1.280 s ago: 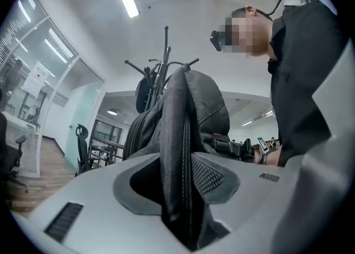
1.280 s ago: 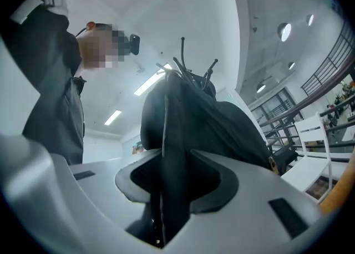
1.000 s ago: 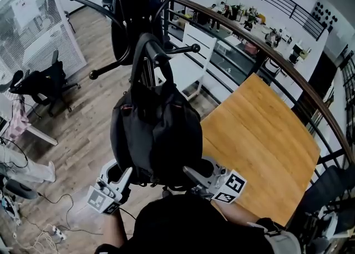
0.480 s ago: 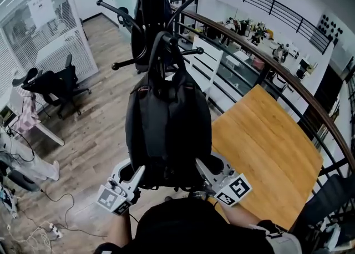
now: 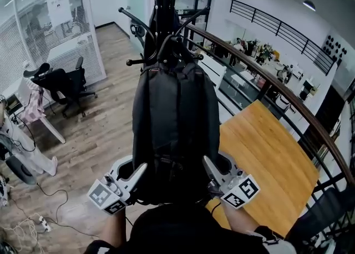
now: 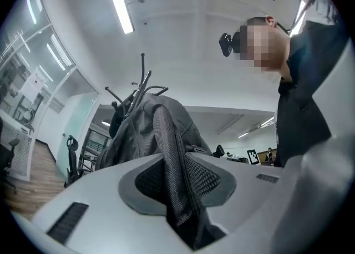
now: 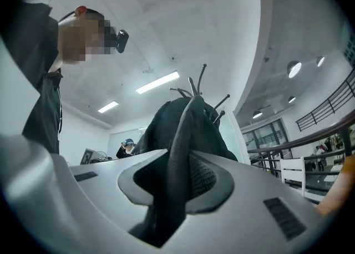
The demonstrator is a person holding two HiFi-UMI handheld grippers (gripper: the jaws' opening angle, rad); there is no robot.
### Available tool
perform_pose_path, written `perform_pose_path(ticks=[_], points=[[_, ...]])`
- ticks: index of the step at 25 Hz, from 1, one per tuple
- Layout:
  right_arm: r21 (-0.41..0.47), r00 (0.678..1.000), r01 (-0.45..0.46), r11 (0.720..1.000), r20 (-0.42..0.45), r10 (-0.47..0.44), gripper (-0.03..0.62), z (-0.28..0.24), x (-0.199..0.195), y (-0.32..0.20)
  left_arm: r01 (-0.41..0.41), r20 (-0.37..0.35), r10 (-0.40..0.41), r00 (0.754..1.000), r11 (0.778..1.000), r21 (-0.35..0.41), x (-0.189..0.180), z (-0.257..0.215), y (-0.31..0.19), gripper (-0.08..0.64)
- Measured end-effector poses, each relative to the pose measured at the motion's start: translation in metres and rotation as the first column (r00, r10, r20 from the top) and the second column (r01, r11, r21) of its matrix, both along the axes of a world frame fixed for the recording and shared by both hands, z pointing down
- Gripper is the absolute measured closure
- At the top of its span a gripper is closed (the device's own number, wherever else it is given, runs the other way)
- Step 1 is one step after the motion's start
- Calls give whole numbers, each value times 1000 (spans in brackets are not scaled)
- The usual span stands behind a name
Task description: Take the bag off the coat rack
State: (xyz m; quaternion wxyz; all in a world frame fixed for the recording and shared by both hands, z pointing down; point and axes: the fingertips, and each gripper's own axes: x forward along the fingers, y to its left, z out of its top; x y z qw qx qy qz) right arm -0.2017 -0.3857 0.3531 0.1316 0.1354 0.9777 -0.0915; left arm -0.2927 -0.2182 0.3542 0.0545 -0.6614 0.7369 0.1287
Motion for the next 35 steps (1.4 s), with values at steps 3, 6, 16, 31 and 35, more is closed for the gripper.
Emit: perform_pose_path(ticks=[3, 6, 16, 31, 35], points=[[23, 1000, 10, 1000, 27, -11, 483, -18, 13, 7, 2, 31, -3, 1000, 1000, 3, 16, -15, 3, 446], [44, 998, 13, 999, 63, -16, 485, -35, 27, 9, -2, 72, 0, 997, 999, 34, 32, -35, 5, 446], [42, 992, 36, 998, 119, -41, 485, -66, 85, 15, 65, 174, -70, 982, 997, 32, 100, -73, 16, 446], [-26, 970, 241, 970, 29, -240, 485, -19, 162, 74, 238, 21, -237, 971, 969, -70, 206, -24, 80, 448], [-42, 957, 290, 956, 28, -289, 485, -19, 178, 96, 285, 18, -285, 958, 954, -88, 229, -25, 104, 448]])
